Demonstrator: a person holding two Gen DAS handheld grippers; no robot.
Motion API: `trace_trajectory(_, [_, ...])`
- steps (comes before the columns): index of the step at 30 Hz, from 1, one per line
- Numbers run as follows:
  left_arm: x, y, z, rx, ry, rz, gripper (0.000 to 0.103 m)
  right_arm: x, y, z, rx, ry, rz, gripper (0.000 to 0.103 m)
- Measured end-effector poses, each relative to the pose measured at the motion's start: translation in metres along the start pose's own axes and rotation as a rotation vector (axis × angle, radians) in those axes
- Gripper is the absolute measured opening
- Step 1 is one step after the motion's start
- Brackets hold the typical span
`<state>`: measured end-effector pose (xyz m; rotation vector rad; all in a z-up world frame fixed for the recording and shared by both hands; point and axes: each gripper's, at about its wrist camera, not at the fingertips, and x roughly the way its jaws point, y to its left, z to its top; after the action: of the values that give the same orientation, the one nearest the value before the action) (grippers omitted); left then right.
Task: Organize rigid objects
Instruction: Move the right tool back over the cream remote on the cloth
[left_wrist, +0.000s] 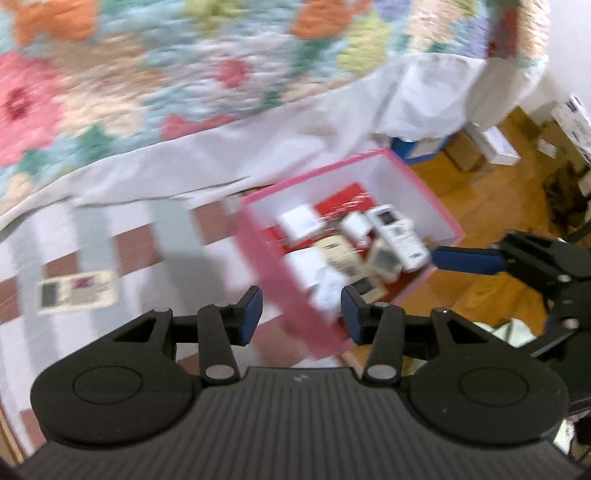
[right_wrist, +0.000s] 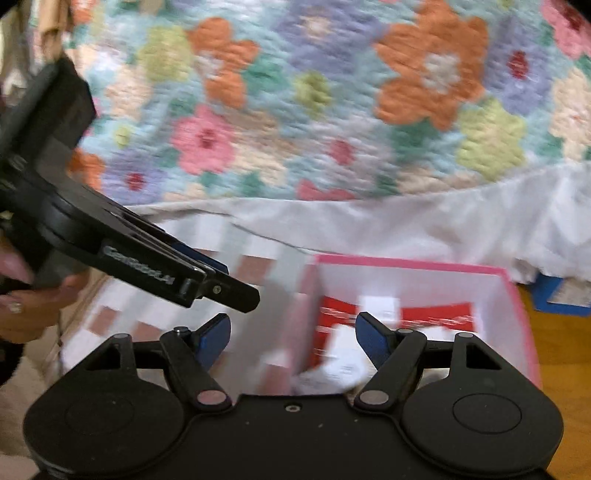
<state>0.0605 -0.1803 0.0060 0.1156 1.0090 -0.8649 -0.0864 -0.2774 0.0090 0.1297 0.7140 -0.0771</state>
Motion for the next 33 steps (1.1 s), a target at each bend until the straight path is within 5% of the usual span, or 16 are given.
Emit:
trace_trajectory(9, [-0.030, 0.098, -0.032, -0.139, -0.045, 0.043, 0.047, 0.033, 0.068, 0.017, -0.149, 0.036, 0.121, 0.074])
trace_trajectory(15, [-0.019, 0.154, -0.045, -0.205, -0.115, 0.098, 0.049, 0.109, 0.108, 0.018, -0.228, 0.150, 0.234, 0.075])
trace_trajectory(22, [0.020, 0.217, -0.062, -0.318, -0.101, 0.174, 0.049, 0.212, 0.132, 0.004, -0.309, 0.265, 0.155, 0.067])
trace_trajectory(30, [0.053, 0.258, -0.082, -0.407, -0.174, 0.183, 0.048, 0.288, 0.131, 0.006, -0.415, 0.143, 0.011, 0.070])
trace_trajectory(33, [0.070, 0.263, -0.088, -0.399, -0.223, 0.273, 0.048, 0.309, 0.123, 0.009, -0.395, 0.112, 0.033, 0.076])
